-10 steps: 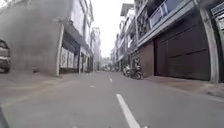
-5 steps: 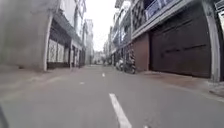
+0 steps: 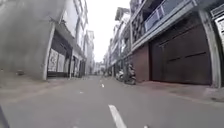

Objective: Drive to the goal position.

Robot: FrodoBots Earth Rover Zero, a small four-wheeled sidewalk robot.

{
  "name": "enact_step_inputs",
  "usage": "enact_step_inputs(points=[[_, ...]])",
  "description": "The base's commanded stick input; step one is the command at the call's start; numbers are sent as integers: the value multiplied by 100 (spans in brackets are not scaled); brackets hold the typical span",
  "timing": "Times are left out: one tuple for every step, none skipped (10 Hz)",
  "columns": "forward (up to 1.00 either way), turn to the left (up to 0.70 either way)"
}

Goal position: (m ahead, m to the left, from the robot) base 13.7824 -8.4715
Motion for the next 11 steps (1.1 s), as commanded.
enact_step_inputs(points=[[100, 6], [100, 3], [100, -2], [100, -8], [100, -13], [100, -19], [100, -24], [100, -30], [100, -34], [100, -34], [100, -34]])
